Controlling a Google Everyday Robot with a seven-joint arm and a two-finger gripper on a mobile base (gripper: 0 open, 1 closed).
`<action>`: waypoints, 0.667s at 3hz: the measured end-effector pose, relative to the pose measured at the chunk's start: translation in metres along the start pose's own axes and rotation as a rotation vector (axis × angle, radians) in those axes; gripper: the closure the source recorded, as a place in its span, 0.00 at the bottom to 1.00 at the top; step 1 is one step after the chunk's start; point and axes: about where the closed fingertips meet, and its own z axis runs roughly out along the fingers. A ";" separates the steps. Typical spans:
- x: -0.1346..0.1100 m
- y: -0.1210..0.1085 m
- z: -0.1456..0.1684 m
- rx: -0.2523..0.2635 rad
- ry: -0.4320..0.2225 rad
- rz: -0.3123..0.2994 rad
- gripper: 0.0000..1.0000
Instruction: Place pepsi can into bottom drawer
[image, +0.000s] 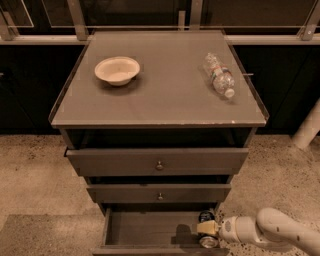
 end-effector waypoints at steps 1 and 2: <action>-0.005 -0.018 0.057 -0.099 0.068 -0.030 1.00; -0.005 -0.029 0.076 -0.126 0.070 -0.007 1.00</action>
Offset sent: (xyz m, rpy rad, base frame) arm 0.0184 0.0230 -0.0434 0.0769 0.0031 0.0759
